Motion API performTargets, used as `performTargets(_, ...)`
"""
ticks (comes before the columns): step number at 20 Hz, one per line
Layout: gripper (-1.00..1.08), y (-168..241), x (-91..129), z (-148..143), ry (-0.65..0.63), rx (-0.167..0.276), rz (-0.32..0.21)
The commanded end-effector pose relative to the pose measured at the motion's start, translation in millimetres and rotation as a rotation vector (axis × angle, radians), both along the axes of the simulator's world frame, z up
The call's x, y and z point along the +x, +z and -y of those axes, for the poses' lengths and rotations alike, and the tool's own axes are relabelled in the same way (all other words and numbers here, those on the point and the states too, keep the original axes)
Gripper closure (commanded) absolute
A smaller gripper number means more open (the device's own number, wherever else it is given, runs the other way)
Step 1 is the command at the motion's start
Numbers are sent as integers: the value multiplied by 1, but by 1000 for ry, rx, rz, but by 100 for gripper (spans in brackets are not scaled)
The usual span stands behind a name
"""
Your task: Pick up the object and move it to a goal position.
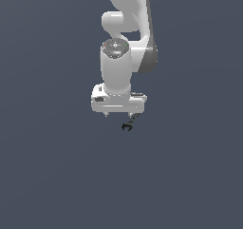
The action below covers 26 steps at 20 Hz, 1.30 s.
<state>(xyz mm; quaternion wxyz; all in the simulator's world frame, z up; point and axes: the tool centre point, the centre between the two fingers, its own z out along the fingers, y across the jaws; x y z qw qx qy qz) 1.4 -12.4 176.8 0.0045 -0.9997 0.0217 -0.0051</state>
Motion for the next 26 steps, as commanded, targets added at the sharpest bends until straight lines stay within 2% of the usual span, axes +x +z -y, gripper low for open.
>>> performTargets(1,-92,0,0,0,0,0,0)
performTargets(10,-92,-2,-2,33,-22,-23,-19)
performTargets(18,-92,-6,-3,27,-42,-21,-18)
performTargets(26,-92,-23,-11,8,-125,-16,-17)
